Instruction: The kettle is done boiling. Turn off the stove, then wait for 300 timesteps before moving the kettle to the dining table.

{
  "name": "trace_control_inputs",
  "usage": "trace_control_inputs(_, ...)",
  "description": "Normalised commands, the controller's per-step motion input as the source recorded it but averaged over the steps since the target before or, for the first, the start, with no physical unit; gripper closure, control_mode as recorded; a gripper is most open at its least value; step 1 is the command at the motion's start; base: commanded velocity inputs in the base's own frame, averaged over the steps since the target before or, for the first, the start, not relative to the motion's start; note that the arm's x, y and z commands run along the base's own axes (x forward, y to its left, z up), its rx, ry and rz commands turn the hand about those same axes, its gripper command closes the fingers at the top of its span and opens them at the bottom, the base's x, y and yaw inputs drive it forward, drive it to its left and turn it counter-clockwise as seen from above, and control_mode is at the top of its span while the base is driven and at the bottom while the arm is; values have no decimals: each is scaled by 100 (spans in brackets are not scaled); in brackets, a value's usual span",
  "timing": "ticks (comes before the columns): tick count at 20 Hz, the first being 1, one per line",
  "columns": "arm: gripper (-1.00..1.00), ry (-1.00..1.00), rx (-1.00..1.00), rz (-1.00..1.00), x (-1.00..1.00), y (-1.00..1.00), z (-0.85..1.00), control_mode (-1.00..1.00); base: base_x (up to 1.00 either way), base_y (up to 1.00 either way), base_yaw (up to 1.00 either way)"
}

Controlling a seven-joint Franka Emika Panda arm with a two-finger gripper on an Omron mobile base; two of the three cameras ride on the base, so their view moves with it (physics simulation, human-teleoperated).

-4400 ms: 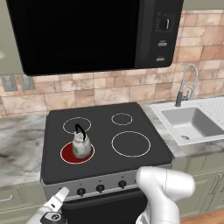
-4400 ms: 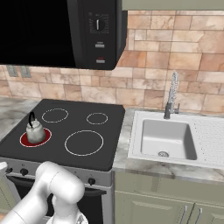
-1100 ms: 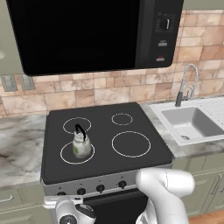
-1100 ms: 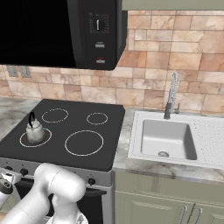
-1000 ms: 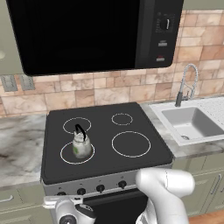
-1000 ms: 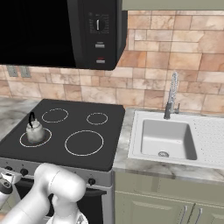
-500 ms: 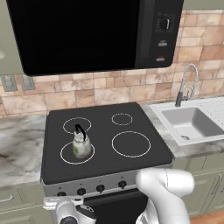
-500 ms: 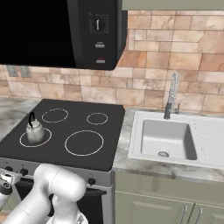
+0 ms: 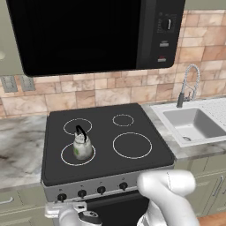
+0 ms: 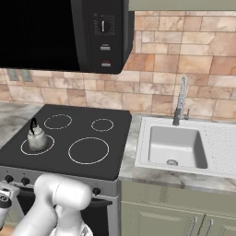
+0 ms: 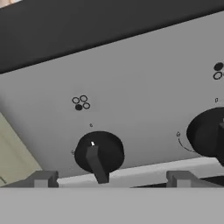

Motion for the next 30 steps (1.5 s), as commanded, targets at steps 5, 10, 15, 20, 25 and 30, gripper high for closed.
trace_control_inputs(5,-100,-7,0,0,-40,8,21,-100,0,0,0)
trace_control_inputs(10,-100,-12,0,-1,-40,6,43,-100,0,0,0)
trace_control_inputs(15,-100,-10,0,-3,-26,6,52,-100,0,0,0)
trace_control_inputs(20,-100,-9,0,-2,-17,1,58,-100,0,0,0)
trace_control_inputs(25,-100,-8,0,-1,-9,0,60,-100,0,0,0)
trace_control_inputs(30,-100,-4,2,0,-1,0,66,-100,0,0,0)
